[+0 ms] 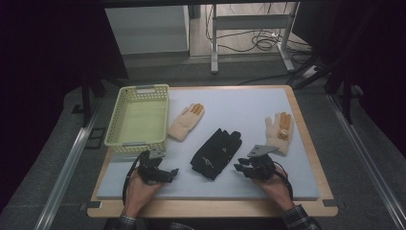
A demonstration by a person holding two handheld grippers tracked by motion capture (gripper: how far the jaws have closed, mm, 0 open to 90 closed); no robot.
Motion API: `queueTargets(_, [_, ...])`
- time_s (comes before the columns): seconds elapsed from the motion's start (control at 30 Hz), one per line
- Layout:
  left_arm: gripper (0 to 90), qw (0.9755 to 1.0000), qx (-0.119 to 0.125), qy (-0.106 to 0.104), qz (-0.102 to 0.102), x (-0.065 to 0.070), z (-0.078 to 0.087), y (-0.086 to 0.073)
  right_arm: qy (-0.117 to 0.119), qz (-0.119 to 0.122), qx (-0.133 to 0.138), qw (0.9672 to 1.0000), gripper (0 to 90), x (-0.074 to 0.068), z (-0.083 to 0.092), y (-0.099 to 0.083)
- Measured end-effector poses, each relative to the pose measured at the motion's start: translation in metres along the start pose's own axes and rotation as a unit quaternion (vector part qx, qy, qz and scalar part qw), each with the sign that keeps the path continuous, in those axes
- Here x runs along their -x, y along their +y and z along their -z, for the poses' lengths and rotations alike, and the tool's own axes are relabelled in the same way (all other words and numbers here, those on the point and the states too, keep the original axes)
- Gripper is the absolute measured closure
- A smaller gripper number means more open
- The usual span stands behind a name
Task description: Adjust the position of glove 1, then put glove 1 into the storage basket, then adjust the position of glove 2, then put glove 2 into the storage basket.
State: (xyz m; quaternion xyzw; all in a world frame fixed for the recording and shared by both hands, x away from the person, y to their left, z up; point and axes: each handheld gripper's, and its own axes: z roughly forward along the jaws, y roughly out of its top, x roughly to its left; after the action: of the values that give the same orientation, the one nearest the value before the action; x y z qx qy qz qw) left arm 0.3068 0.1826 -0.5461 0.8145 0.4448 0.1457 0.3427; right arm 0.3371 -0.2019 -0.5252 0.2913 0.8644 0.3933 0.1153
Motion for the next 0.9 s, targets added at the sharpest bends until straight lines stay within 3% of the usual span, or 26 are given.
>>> queueTargets(0.2, [1.8, 0.9997, 0.014, -0.020, -0.002, 0.005, 0.006, 0.008, -0.026, -0.014, -0.001, 0.9996, 50.0, 0.012, 0.010, -0.009])
queueTargets(0.27, [0.8, 0.9993, 0.015, -0.035, -0.006, 0.011, 0.007, 0.016, -0.047, -0.019, -0.003, 0.9987, 44.2, 0.019, 0.016, -0.014])
queueTargets(0.57, [0.0, 0.9976, 0.010, -0.065, -0.023, 0.031, -0.001, 0.046, -0.100, -0.037, -0.004, 0.9943, 35.1, 0.040, 0.033, -0.026])
queueTargets(0.77, [0.0, 0.9966, 0.005, -0.076, -0.031, 0.041, -0.010, 0.063, -0.122, -0.045, -0.013, 0.9915, 29.4, 0.051, 0.038, -0.034])
queueTargets(0.9, [0.0, 0.9959, -0.003, -0.082, -0.039, 0.049, -0.018, 0.075, -0.111, -0.062, -0.006, 0.9919, 25.7, 0.056, 0.039, -0.037])
